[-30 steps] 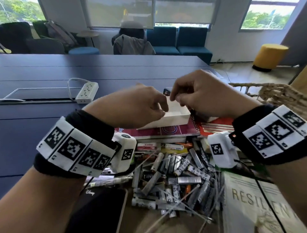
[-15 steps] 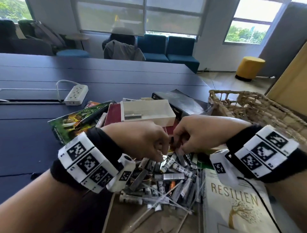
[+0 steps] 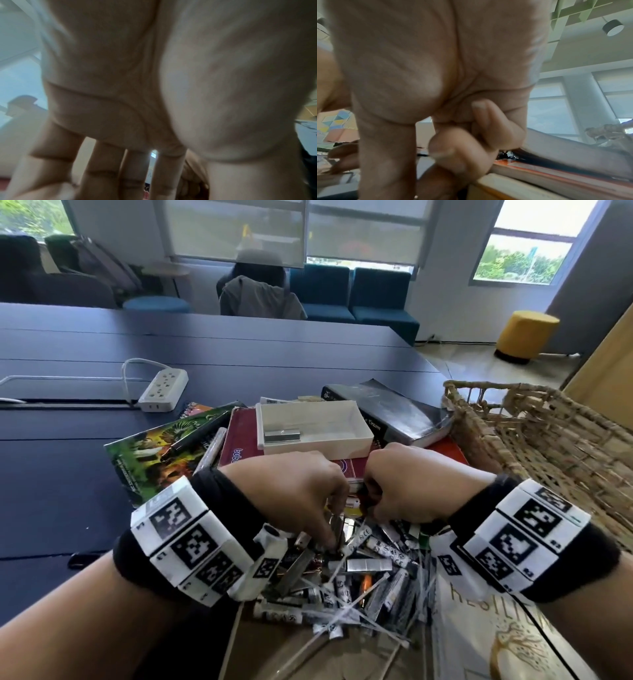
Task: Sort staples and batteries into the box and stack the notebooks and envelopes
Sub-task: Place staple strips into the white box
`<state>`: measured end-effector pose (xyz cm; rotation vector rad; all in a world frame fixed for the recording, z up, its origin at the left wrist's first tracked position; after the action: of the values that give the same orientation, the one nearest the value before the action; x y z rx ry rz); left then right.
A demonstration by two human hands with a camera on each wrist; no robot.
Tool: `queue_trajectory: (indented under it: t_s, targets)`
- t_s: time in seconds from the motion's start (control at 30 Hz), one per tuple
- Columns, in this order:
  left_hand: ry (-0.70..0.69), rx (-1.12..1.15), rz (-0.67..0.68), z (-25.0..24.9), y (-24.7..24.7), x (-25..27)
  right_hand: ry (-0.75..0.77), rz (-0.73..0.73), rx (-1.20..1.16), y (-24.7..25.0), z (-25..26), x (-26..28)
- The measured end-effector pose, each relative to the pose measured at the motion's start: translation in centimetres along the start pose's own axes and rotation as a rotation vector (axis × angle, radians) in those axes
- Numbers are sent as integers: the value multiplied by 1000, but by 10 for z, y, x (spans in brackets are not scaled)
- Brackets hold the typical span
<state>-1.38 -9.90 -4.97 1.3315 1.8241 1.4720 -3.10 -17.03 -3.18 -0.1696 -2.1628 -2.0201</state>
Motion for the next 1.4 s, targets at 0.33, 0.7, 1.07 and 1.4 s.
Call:
queue_trajectory:
  t_s: [0.33, 0.7, 1.07, 1.4]
  targets:
    - [5, 19, 30, 3, -4, -2, 6, 47, -11, -11, -1, -3]
    - [12, -15, 5, 7, -1, -3, 74, 123, -459, -3, -12, -5]
    - [-102, 227, 76, -4, 7, 4, 113, -276, -1091, 51, -38, -13]
    - [-32, 377, 49, 7, 25, 5, 24, -545, -1438, 72, -61, -46]
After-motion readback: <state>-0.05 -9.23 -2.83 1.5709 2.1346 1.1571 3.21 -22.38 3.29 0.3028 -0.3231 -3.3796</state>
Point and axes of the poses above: each hand's wrist, its own x-axis away from the middle knuckle, its own y-axis out of the back of the hand, z = x × y, the point moved 10 cm from there along -x, towards the middle knuckle
